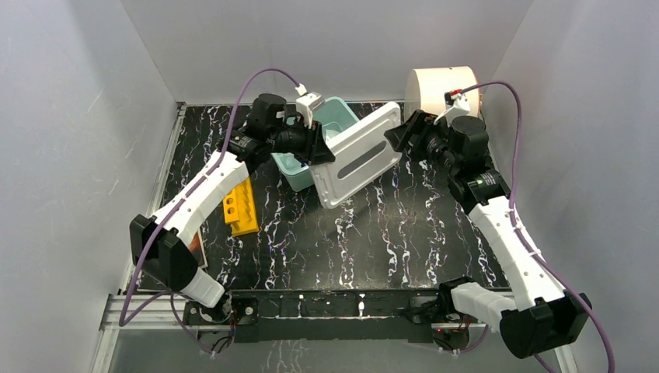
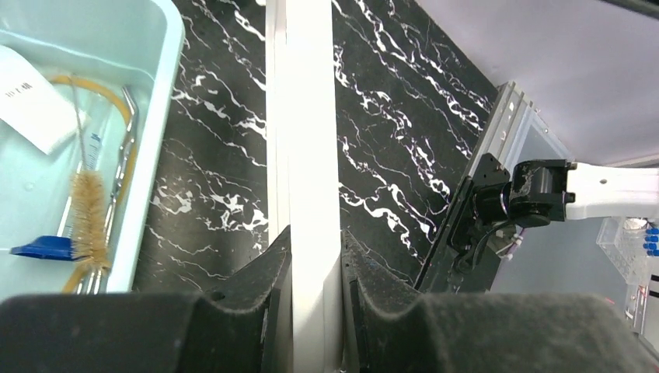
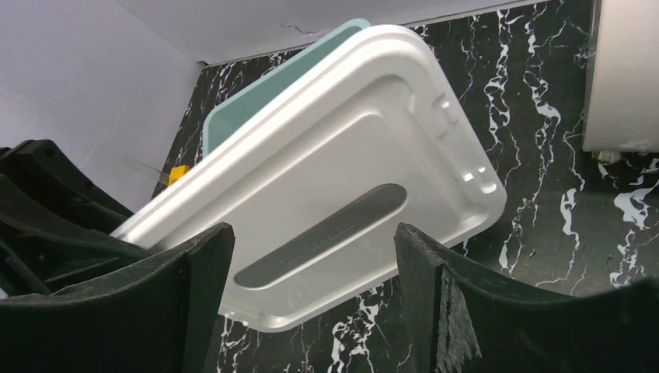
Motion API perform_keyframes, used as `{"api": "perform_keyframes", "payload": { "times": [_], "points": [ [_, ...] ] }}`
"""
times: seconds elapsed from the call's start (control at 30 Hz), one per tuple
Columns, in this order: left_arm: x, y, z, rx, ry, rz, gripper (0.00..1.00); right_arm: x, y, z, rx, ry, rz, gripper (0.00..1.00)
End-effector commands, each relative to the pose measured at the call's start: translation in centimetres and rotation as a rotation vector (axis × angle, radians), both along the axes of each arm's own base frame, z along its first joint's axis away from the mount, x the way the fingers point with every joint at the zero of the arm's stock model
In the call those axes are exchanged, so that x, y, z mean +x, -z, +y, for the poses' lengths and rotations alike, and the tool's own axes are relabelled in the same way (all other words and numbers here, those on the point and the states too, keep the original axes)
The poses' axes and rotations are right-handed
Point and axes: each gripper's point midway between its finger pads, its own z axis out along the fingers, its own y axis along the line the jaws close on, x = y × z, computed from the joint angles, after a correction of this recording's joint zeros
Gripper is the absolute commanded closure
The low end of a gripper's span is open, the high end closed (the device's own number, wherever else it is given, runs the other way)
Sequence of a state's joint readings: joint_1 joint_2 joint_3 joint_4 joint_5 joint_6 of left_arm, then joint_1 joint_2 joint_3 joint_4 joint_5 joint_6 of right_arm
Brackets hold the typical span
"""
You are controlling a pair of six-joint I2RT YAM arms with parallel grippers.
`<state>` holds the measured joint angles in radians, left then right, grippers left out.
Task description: Organize the chemistry lab equipment
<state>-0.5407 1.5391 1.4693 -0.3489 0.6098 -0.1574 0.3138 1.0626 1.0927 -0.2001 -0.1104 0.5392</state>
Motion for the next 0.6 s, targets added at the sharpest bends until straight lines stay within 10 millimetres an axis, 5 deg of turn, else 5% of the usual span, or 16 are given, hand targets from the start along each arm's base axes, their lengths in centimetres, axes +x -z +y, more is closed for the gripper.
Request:
{"api": "perform_keyframes", "payload": {
  "times": [0.0, 0.27, 0.57],
  "points": [
    [-0.1, -6.1, 1.3, -0.117, 0.011, -0.084, 1.0, 1.4, -2.0, -0.7, -0.057, 0.02, -0.079, 0.16],
    [2.1, -9.6, 4.7, -0.335, -0.004, 0.028, 1.0, 5.0, -5.9, -1.3, -0.045, 0.09, -0.012, 0.16],
    [3.1, -11.8, 8.6, -0.503, 0.08, 0.107, 1.0, 7.8, -4.5, 0.4, -0.113, -0.082, 0.003, 0.14]
  ]
}}
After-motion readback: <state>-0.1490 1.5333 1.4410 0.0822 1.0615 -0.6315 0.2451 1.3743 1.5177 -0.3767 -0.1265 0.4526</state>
